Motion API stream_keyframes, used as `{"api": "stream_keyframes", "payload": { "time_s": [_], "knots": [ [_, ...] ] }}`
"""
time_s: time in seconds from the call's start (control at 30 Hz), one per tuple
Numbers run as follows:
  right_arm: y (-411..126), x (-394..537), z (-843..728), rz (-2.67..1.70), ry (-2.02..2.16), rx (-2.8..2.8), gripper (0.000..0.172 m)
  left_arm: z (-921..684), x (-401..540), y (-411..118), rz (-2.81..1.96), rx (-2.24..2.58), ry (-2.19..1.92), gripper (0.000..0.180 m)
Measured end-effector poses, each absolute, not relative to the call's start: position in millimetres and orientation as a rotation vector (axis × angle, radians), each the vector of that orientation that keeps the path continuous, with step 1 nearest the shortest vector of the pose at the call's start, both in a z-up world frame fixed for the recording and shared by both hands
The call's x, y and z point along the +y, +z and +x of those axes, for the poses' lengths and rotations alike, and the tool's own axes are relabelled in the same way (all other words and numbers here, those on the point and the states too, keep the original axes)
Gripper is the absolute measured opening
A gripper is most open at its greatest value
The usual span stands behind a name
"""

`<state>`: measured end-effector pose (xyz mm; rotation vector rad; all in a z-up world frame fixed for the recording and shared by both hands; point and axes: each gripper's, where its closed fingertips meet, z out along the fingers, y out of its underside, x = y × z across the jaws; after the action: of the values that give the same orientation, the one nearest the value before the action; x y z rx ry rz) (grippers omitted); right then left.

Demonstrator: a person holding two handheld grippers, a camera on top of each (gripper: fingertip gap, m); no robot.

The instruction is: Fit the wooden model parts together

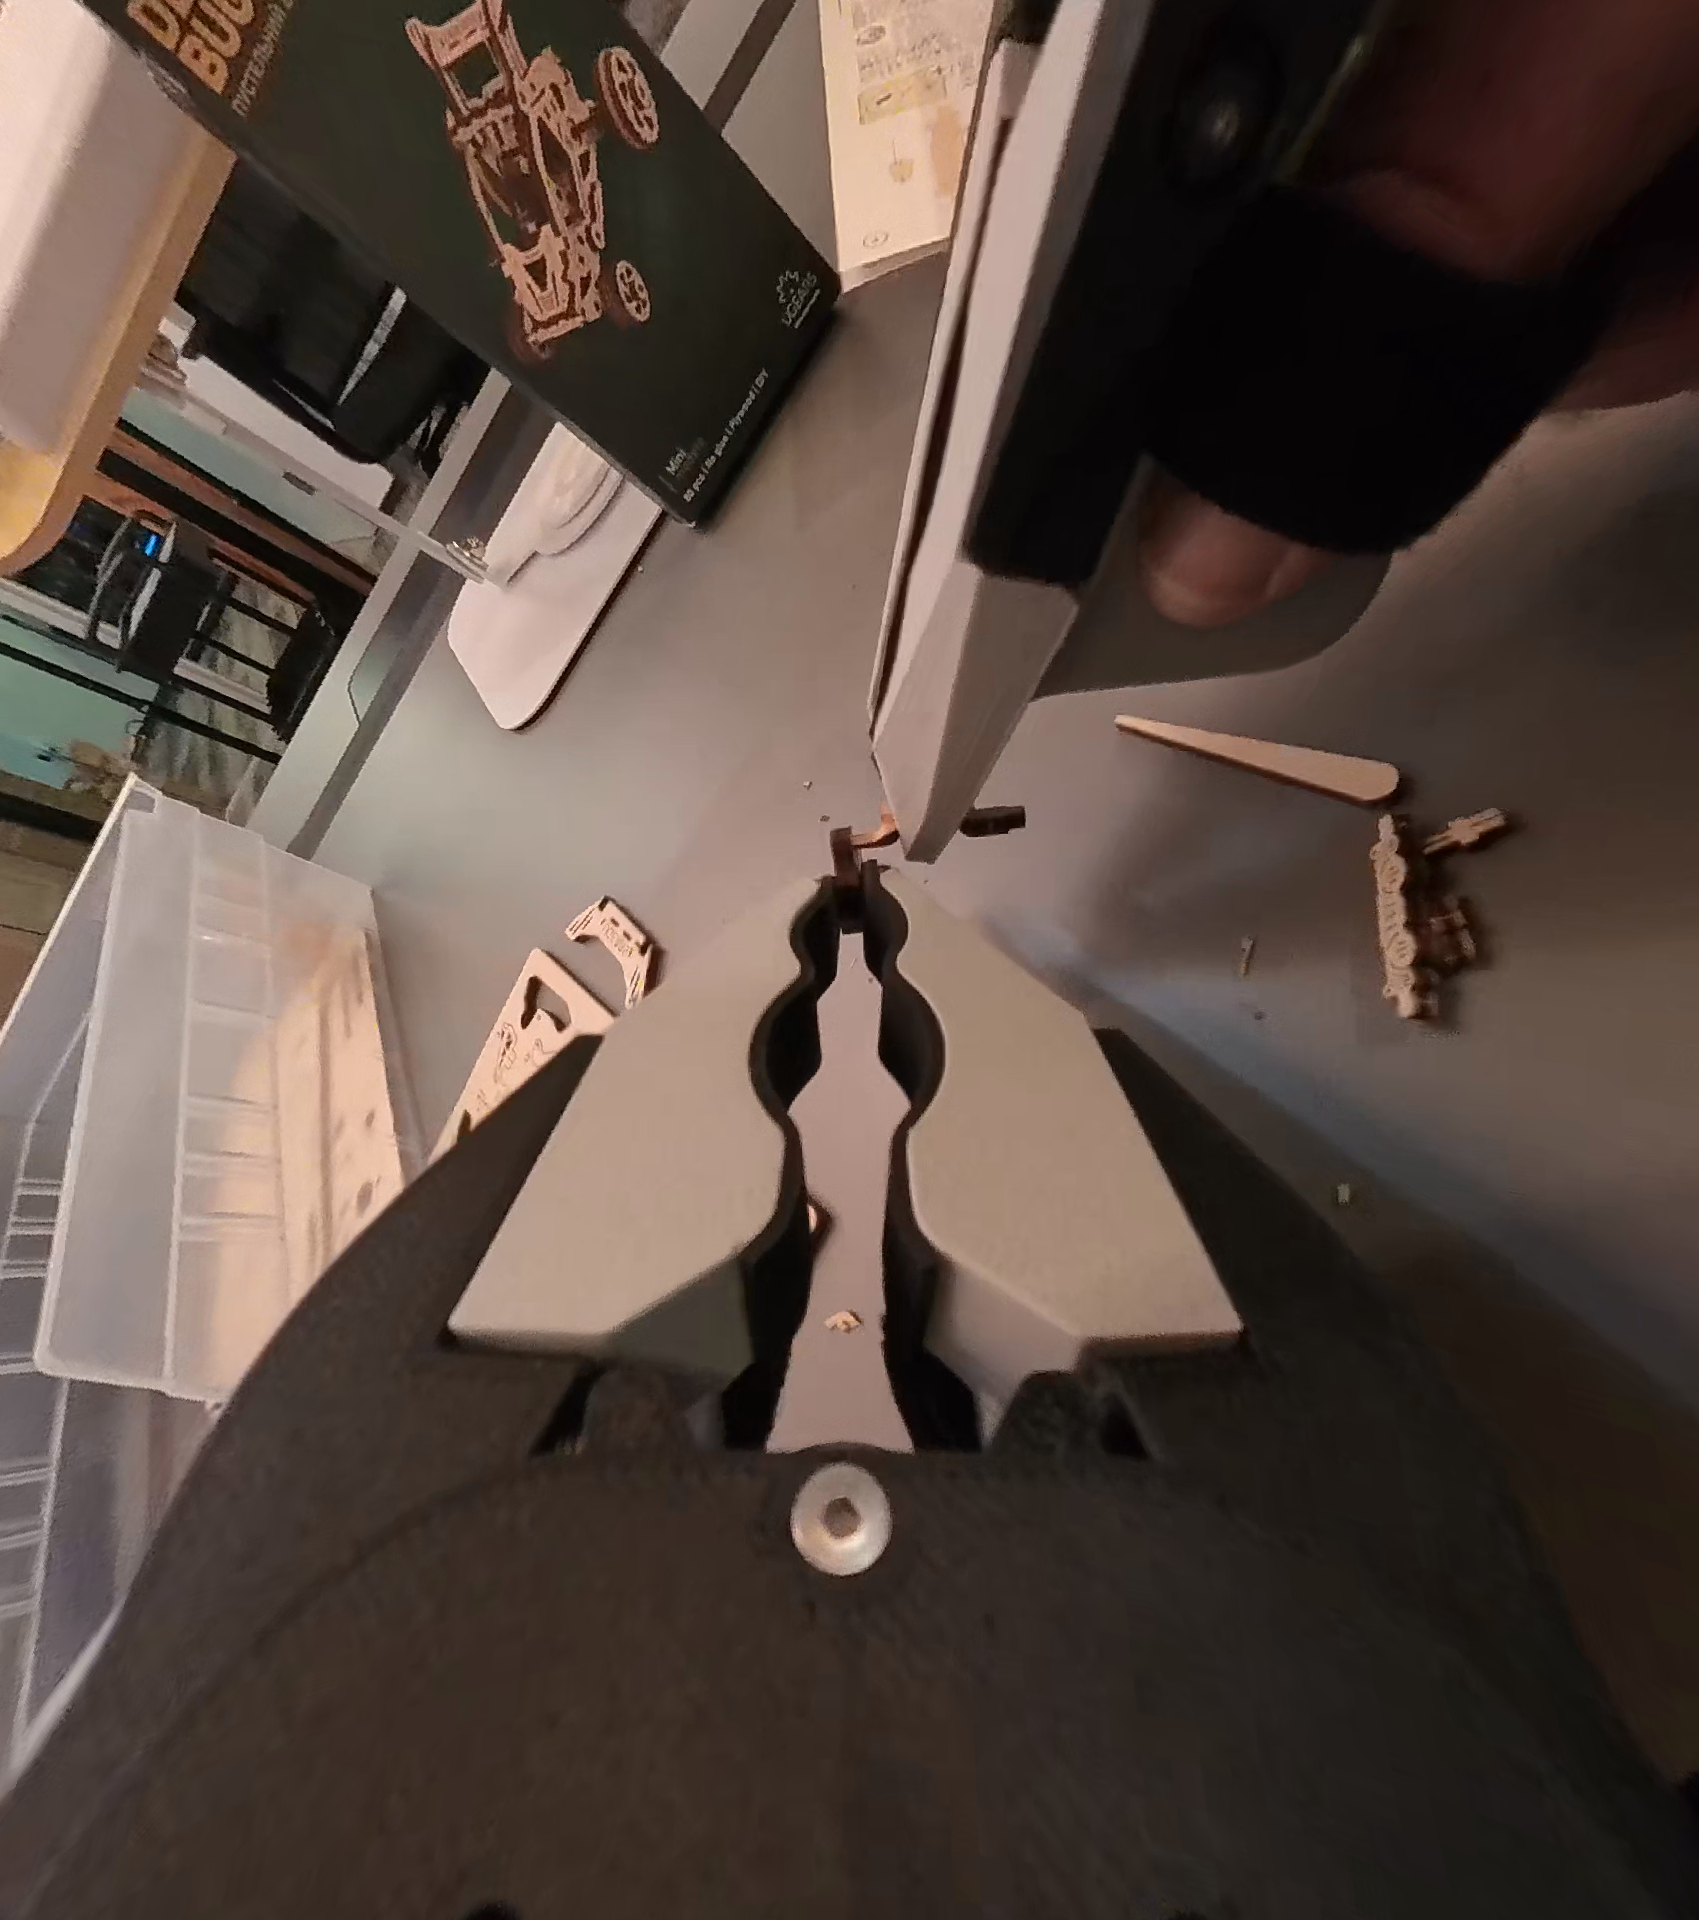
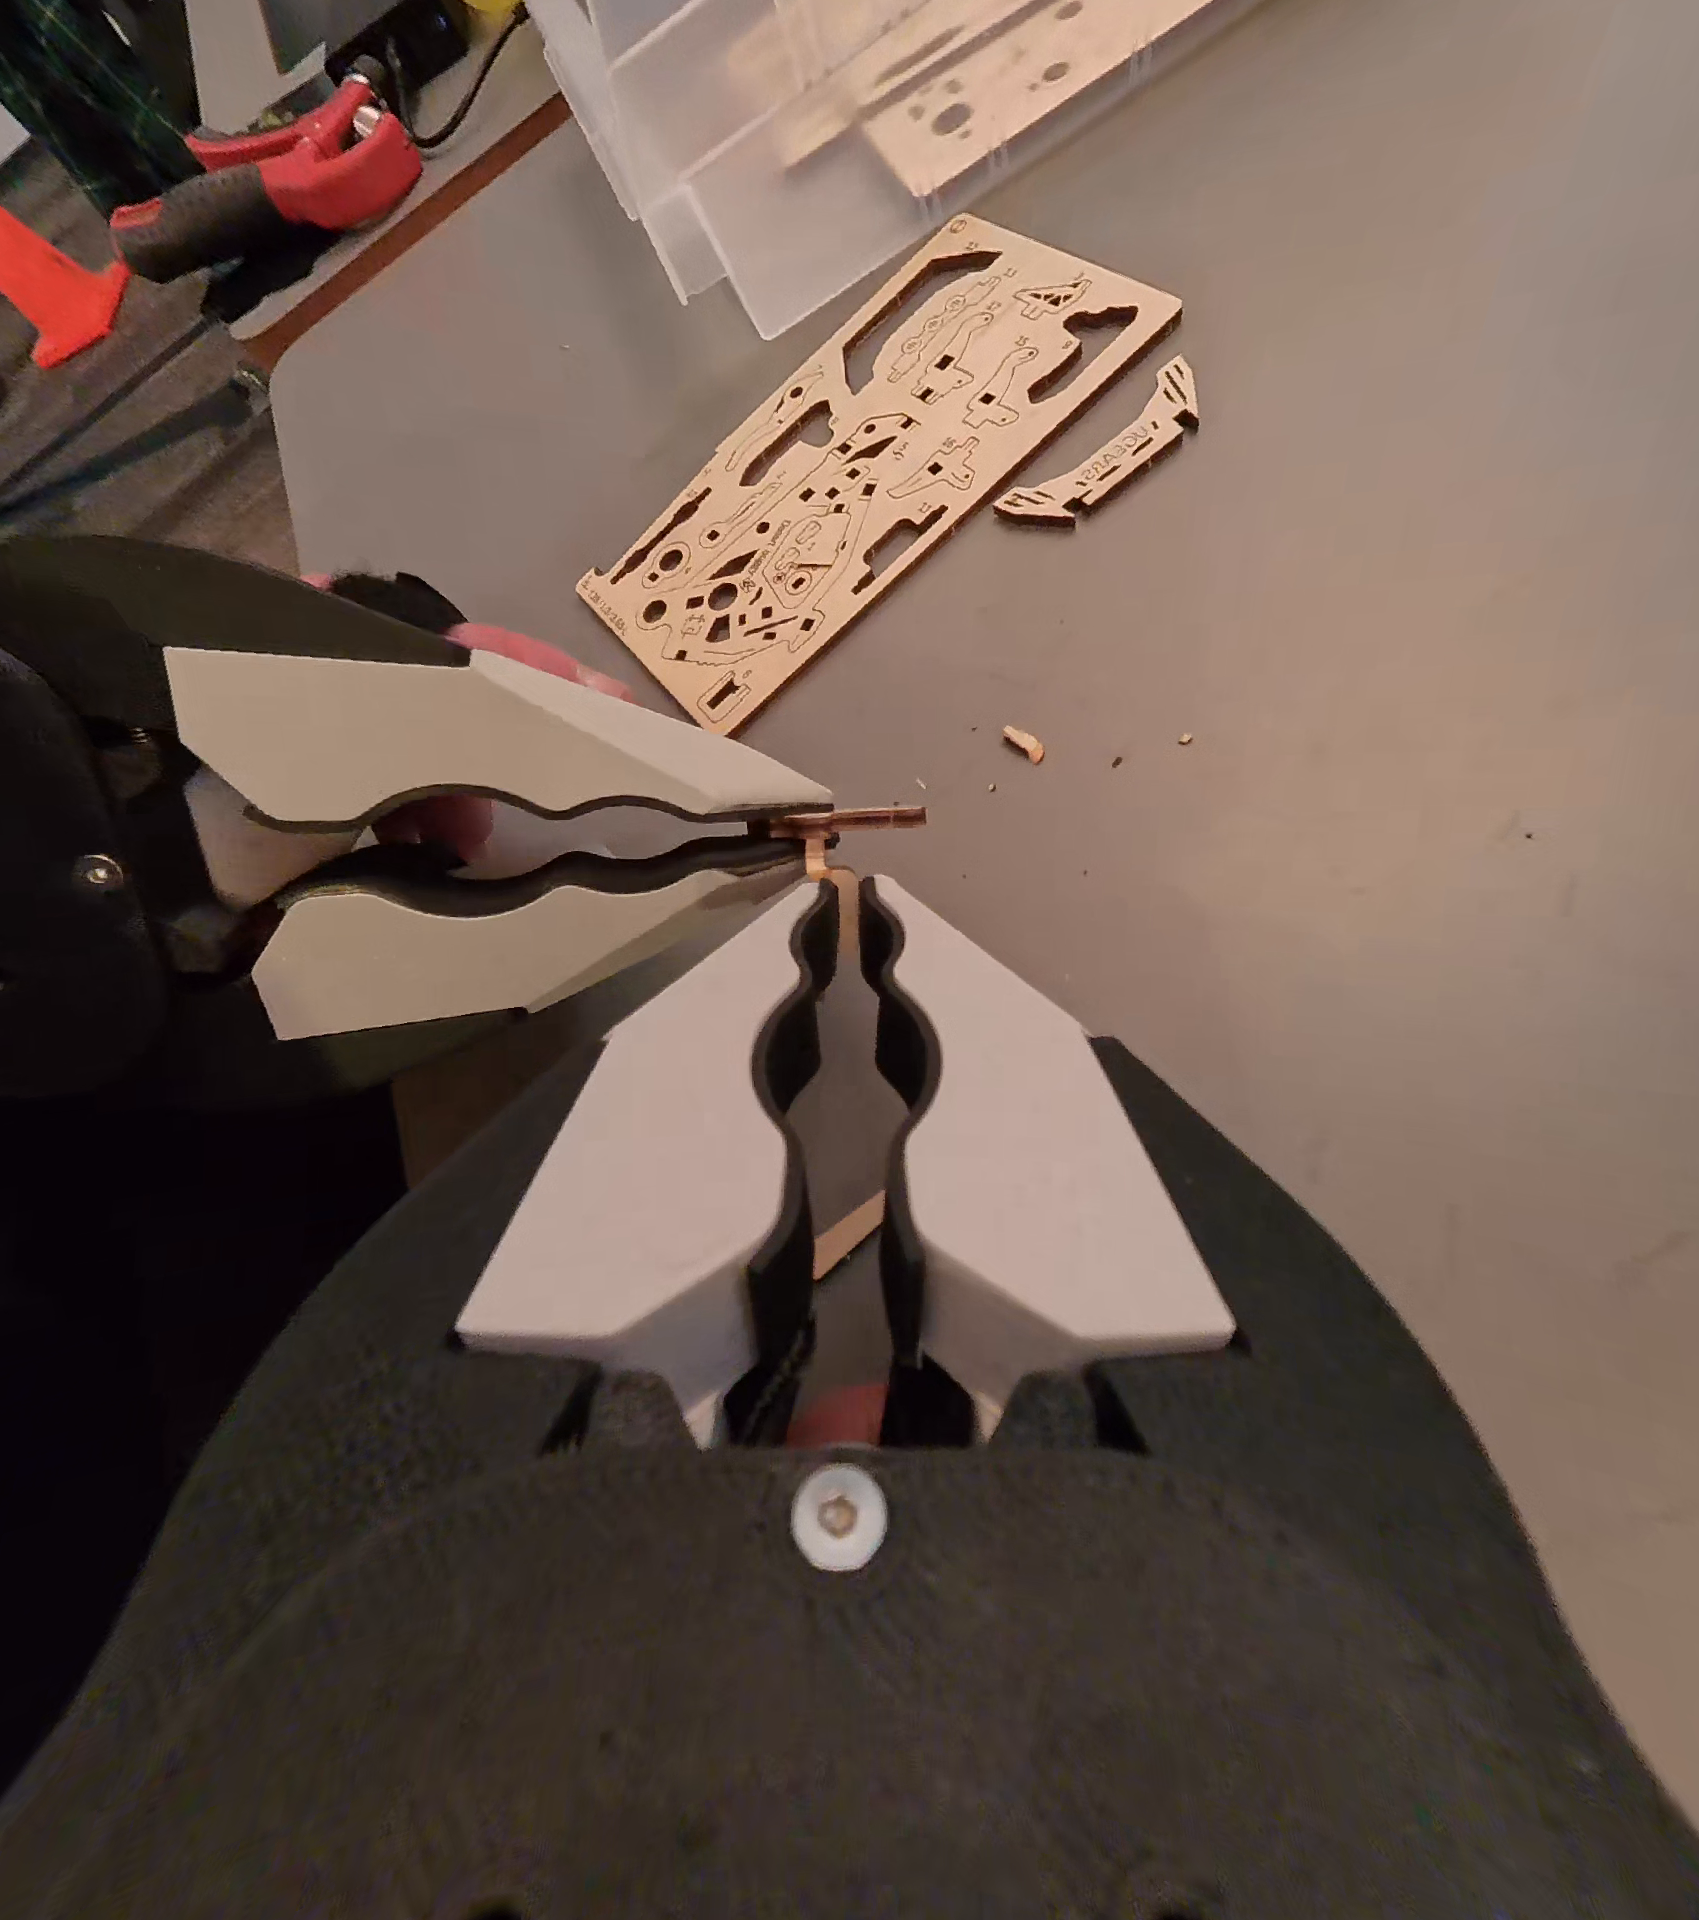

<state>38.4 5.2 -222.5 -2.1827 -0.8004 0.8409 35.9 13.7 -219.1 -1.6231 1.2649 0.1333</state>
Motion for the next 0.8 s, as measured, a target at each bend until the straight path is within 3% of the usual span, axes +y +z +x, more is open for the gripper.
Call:
{"api": "stream_keyframes", "payload": {
  "time_s": [0.1, 0.33, 0.53, 0.8],
  "knots": [
    [-222.8, 7.3, 36.7, -2.184, 0.847, -0.798, 0.001, 33.8, 15.5, -218.9, -1.657, 1.225, 0.099, 0.001],
    [-218.5, 9.8, 42.0, -2.183, 0.833, -0.813, 0.022, 32.6, 16.5, -220.8, -1.724, 1.153, -0.005, 0.001],
    [-191.9, 0.7, 65.8, -2.123, 0.795, -0.832, 0.025, 24.7, 20.9, -218.7, -1.788, 1.067, -0.109, 0.002],
    [-194.3, -123.5, 101.4, -2.170, 0.850, -1.263, 0.020, 22.5, 15.5, -215.3, -1.791, 1.036, -0.167, 0.001]
  ]
}}
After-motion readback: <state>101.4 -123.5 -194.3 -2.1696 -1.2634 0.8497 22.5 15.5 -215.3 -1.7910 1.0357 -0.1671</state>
